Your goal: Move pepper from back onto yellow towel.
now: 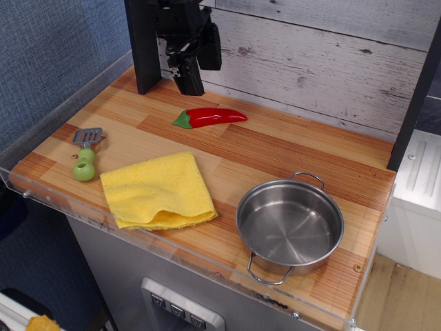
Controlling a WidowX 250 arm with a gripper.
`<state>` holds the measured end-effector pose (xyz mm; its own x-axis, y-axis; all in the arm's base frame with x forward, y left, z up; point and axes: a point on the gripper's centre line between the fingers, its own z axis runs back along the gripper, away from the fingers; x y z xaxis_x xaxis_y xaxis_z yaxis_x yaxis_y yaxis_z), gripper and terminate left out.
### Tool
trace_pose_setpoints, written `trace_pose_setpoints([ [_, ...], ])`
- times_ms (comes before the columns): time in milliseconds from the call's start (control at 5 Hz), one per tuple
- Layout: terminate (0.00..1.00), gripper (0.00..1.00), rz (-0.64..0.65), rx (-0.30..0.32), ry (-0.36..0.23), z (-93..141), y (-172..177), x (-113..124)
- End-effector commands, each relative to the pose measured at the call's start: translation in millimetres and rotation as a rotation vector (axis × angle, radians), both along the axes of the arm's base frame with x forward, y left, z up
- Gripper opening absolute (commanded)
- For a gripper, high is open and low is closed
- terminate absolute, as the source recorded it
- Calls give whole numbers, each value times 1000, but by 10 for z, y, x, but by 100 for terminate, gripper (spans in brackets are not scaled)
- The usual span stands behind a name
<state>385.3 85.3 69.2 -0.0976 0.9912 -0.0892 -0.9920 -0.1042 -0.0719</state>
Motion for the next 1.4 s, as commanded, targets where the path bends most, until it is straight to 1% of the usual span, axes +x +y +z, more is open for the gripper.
trace_pose_setpoints([
  [0,0,100,-83,181,-33,-28,55,82],
  [200,0,100,-82,209,-26,-101,81,83],
  [400,0,100,-61,219,-2,-203,153,32],
  [1000,0,100,-39,203,56,-526,166,-28],
  [1200,0,0,-41,213,55,-601,161,-54],
])
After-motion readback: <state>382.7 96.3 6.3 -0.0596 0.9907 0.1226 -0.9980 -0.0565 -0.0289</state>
